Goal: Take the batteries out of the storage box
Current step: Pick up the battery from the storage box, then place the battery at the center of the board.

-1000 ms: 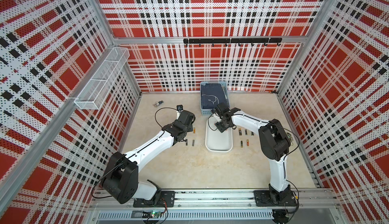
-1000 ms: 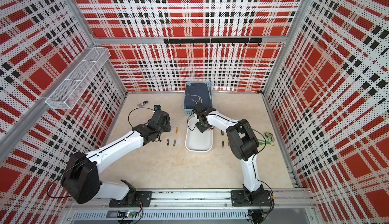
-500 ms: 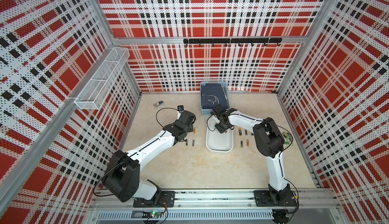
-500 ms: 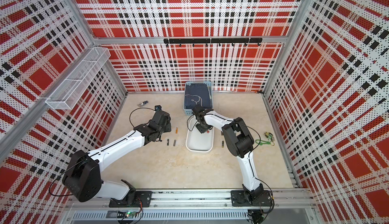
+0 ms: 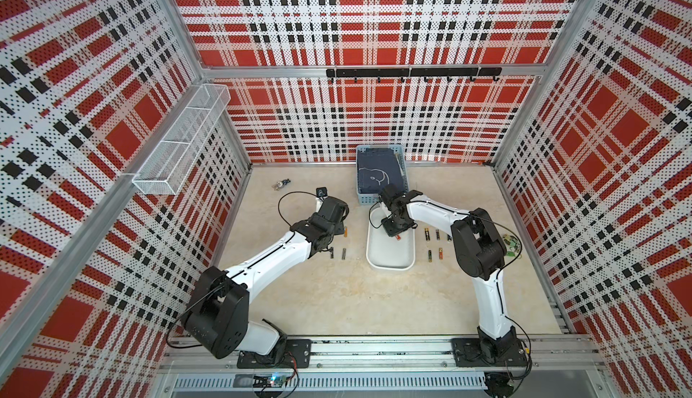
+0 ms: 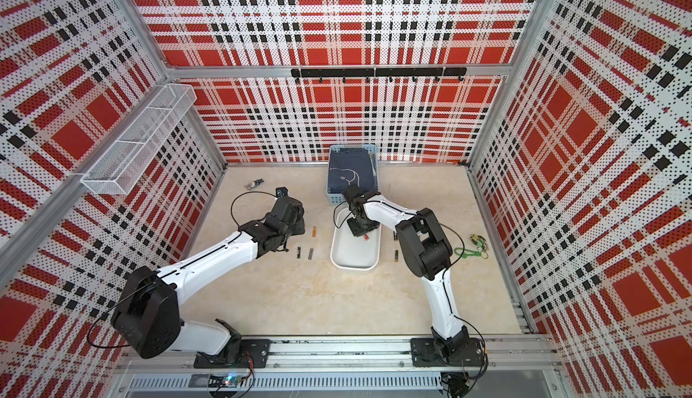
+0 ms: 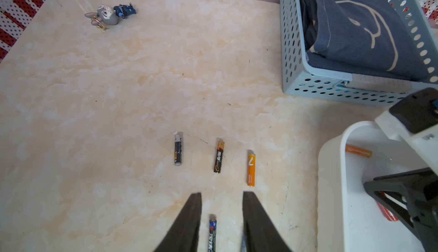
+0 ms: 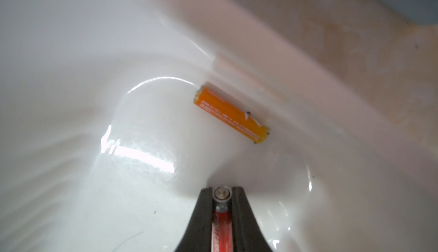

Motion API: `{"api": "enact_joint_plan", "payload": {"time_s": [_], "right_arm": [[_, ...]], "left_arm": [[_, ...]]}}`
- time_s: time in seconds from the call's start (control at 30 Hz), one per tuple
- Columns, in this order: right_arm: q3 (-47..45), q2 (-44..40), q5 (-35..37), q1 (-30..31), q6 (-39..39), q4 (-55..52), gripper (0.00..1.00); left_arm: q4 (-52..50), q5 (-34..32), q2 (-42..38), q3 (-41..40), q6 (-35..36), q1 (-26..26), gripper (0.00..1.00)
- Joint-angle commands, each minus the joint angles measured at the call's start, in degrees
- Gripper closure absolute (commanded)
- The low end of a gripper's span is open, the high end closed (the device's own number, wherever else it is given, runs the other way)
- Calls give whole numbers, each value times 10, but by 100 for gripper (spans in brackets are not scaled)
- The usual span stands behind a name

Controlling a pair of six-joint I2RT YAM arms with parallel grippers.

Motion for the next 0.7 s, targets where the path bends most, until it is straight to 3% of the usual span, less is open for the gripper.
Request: {"api": "enact_joint_plan", "payload": {"time_s": [0.0, 0.4, 0.67], "right_arm": [[-4, -33, -8, 1, 69, -8, 98], [35, -92, 2, -5, 121, -50, 99], [27, -183, 42, -58, 124, -94, 99]], "left_arm": [[6, -9, 6, 11, 4, -4, 65], [5, -15, 12, 30, 4, -14, 65], [-1, -35, 29, 76, 17, -46, 65]]}}
